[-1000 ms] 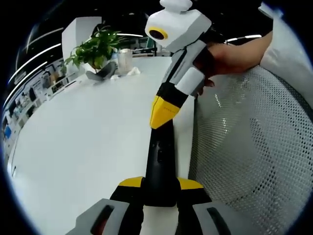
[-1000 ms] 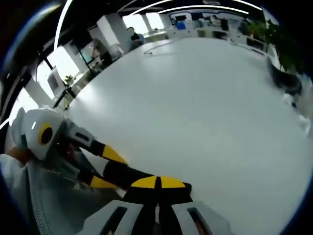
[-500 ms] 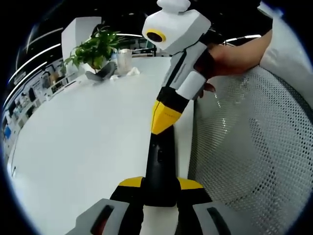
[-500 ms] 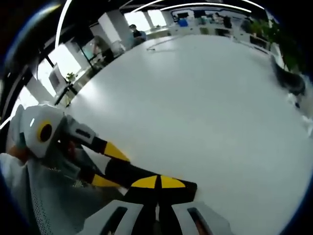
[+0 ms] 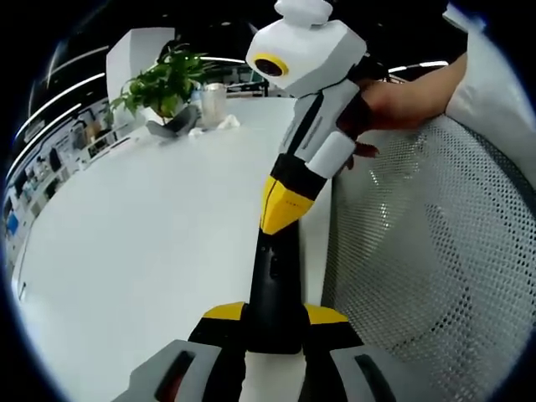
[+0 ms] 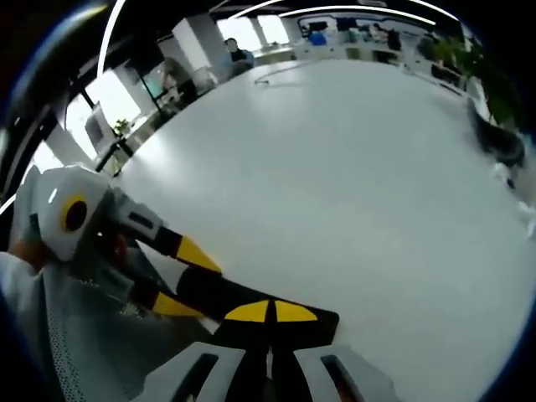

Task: Press the specified remote control buttons in sequence, fully releasing each button before pressing the next.

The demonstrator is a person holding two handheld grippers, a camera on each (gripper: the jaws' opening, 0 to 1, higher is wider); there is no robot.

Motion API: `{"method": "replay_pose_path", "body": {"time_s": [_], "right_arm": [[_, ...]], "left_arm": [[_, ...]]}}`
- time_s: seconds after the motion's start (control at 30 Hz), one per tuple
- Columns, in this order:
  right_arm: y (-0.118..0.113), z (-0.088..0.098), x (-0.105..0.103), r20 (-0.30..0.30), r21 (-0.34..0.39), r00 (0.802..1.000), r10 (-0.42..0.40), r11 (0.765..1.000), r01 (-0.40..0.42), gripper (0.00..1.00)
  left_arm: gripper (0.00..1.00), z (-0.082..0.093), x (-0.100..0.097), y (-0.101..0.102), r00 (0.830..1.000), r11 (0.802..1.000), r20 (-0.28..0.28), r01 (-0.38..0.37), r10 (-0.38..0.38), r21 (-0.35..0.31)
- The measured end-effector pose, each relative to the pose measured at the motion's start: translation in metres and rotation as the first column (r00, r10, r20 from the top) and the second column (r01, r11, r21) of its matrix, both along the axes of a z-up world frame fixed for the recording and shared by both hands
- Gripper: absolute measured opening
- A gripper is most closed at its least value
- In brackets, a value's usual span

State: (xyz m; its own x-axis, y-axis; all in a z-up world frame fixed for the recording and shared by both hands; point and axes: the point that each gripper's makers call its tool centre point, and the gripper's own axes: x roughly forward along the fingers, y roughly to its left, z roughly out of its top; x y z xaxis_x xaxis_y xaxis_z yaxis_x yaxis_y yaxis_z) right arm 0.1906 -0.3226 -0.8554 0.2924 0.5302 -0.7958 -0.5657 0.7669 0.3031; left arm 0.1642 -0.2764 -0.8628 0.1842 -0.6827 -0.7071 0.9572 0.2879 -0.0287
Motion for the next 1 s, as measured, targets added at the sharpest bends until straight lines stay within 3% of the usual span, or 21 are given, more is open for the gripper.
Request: {"method": "replay_pose_path", "body": {"time_s": [0.43,0.67,0.87,1.0], "right_arm": [[-0.0001,0.0002,0.0000,0.015,0.006,1.000,0.000,1.000,0.000,0.00],[-0.0012,0.0021,0.0018,-0.045,0.042,0.997,-0.060,0.997,0.062,0.00],[-0.0020,0.0030,-0.0017,-0.036,-0.005,0.999,-0.027,1.000,0.027,0.00],[-0.0031,0.0038,-0.0025,-0.046,0.000,0.999,-0.030,1.000,0.030,0.00]], "left_arm": [[0.24,-0.0004,-0.0001,0.0001,1.000,1.000,0.004,0.004,-0.004,0.006],[0.24,0.0000,-0.0005,0.0003,1.000,1.000,0.007,0.004,-0.004,0.008],[0.24,0.0003,-0.0007,0.0000,1.000,1.000,0.007,0.005,-0.005,0.007],[0.24,0.0003,-0.0006,-0.0002,1.000,1.000,0.007,0.005,-0.005,0.007]]}}
